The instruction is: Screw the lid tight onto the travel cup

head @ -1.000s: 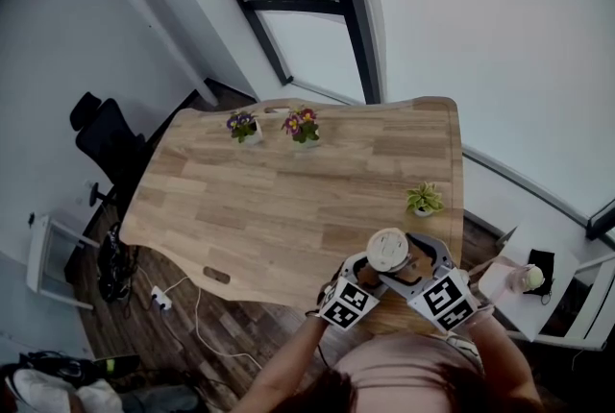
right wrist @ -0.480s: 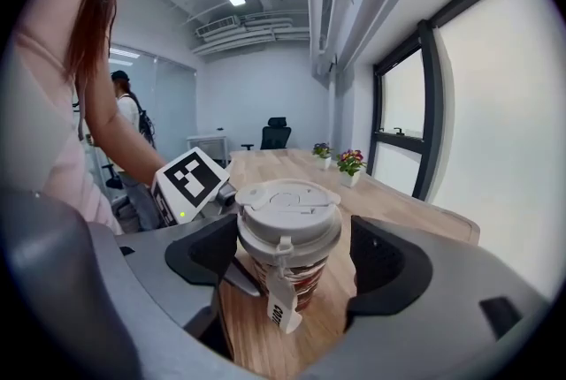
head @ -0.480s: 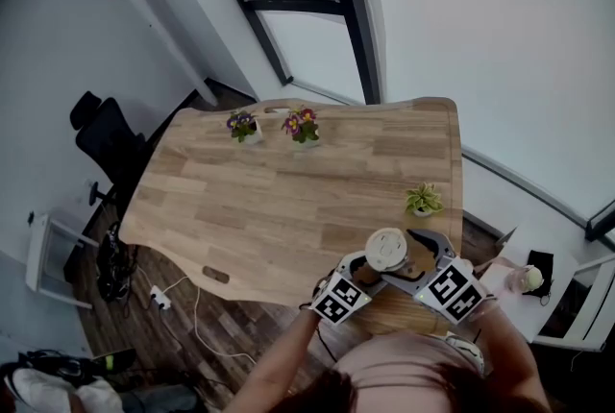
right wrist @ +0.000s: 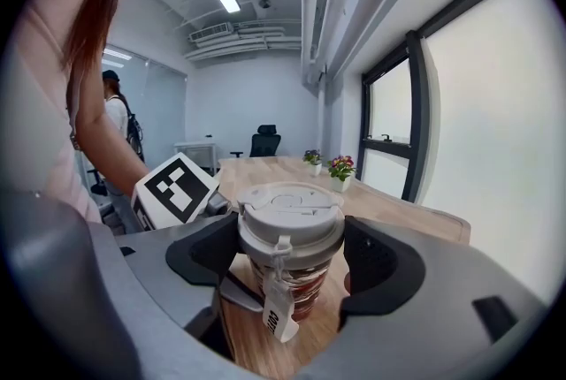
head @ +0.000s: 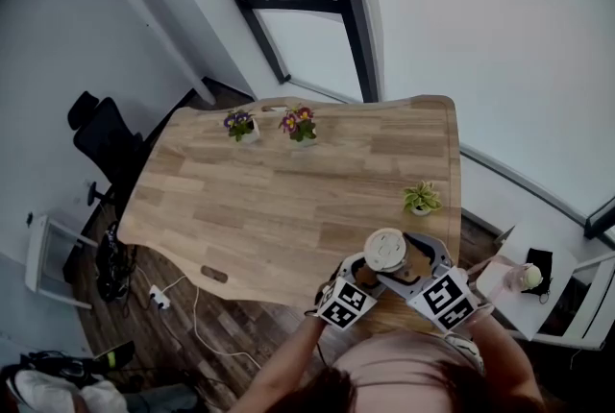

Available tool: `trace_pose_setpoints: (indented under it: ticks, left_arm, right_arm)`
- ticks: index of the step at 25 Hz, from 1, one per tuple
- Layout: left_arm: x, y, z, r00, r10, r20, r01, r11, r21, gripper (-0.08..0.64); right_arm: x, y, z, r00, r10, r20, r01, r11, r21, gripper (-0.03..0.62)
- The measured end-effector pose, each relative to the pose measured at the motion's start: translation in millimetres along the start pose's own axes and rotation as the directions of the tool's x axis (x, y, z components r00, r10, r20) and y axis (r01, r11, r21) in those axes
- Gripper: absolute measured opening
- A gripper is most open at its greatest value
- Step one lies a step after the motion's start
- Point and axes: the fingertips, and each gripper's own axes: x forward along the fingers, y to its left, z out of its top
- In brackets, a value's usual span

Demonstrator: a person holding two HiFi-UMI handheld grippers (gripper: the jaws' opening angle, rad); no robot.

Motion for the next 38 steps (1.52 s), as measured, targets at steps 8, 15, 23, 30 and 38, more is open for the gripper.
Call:
trace_pose_setpoints:
  ticks: [8,15,23,30,38]
  left_arm:
    - [1.7,-1.6,0.2,0.998,0.066,-0.005,-0.066,0.997,-0.041,0.274]
    - [1.2,-3.5,-0.6,0.998,0.068,0.004,-0.067,0.992,-0.106,0.272]
    - [-1.2,-3.4,2.0,0.999,0.049,0.019,-0.046,0.989,-0.143,0.276]
    - [-10.3,-3.3,0.9,0.997,0.070,0.011,-0.068,0.987,-0.147,0.281]
    - [-29.7,-5.1,1.3,0.992,0.126,0.027,-0.118,0.972,-0.203,0.281]
  right_arm:
    - [-1.4,-3.1,-1.3,0.996,-0.084,0.017,0.083,0.996,0.033,0.357]
    - [-2.7,-3.1,-3.4,0.997,-0.081,0.012,0.080,0.996,0.034,0.357]
    - [0.0,-2.3,-10.3,0.997,-0.070,-0.040,0.071,0.997,0.024,0.357]
    - [-7.6,-4.6,-4.0,0.996,-0.087,-0.028,0.088,0.996,0.033,0.357]
    - [-23.6,-4.9,-5.1,0.994,-0.104,-0.030,0.106,0.991,0.079,0.356]
